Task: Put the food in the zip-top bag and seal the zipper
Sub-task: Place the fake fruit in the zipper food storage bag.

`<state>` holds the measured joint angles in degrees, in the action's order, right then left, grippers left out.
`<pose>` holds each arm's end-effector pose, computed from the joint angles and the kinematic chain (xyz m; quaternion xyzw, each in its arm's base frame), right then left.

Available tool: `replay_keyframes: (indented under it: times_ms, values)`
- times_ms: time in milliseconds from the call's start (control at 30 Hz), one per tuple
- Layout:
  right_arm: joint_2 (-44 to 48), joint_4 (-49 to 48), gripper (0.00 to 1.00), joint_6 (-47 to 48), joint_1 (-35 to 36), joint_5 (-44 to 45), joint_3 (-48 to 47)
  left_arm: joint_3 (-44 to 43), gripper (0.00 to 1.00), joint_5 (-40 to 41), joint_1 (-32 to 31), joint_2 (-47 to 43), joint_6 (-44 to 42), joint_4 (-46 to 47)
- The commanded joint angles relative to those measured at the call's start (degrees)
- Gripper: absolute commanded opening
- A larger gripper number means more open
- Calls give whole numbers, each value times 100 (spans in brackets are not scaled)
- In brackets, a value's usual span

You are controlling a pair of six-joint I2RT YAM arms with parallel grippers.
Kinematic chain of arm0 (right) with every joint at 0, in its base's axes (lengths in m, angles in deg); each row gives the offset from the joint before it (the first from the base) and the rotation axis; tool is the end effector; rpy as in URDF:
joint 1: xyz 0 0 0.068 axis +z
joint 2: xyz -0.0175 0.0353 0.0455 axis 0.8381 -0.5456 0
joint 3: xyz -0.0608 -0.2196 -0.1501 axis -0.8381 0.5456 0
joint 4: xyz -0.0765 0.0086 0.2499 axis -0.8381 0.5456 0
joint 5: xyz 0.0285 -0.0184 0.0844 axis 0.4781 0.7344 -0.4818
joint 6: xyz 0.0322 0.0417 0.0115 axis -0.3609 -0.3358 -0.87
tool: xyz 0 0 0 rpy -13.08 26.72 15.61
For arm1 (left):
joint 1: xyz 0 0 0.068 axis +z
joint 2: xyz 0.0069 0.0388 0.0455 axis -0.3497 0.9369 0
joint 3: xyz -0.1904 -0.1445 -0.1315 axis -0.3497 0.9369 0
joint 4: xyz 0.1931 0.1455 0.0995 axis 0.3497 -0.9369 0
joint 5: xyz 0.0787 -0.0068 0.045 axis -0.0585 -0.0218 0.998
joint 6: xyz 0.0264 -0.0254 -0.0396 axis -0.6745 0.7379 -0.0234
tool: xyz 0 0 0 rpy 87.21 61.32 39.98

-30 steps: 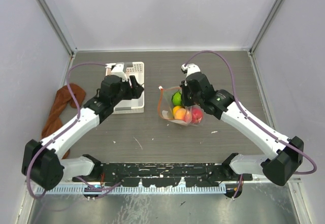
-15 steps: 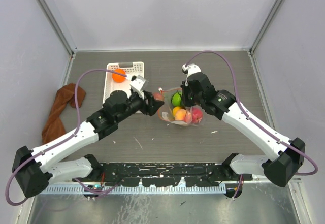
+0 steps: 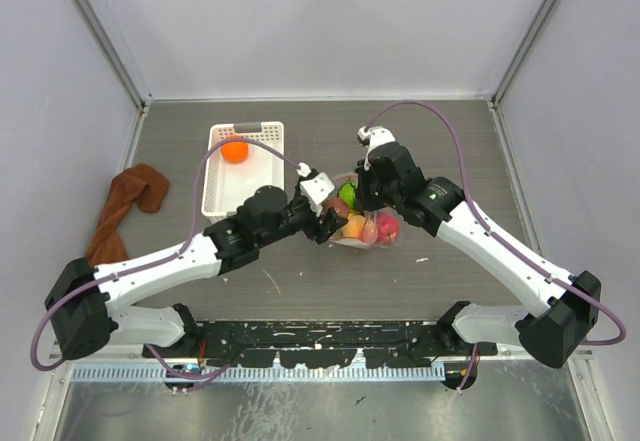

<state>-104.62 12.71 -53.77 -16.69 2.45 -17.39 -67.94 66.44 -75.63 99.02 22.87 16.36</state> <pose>0.2043 0.1653 0.3399 -0.1442 0.8877 0.1435 0.4130 0.1612 -0.2332 0.3045 0.3798 0.6726 -0.2913 0.5644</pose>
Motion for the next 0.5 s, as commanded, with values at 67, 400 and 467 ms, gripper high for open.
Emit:
replay_keyframes:
  times_ms: [67, 400, 467]
  values:
    - [235, -142, 6, -69, -27, -55, -161, -545, 38, 362, -35, 493, -325, 412]
    - [243, -185, 6, -53, -26, -59, -105, -799, 57, 1287, -35, 1049, -340, 520]
    - [239, -195, 6, -51, -25, -60, -85, -791, 61, 1398, -31, 1101, -339, 612]
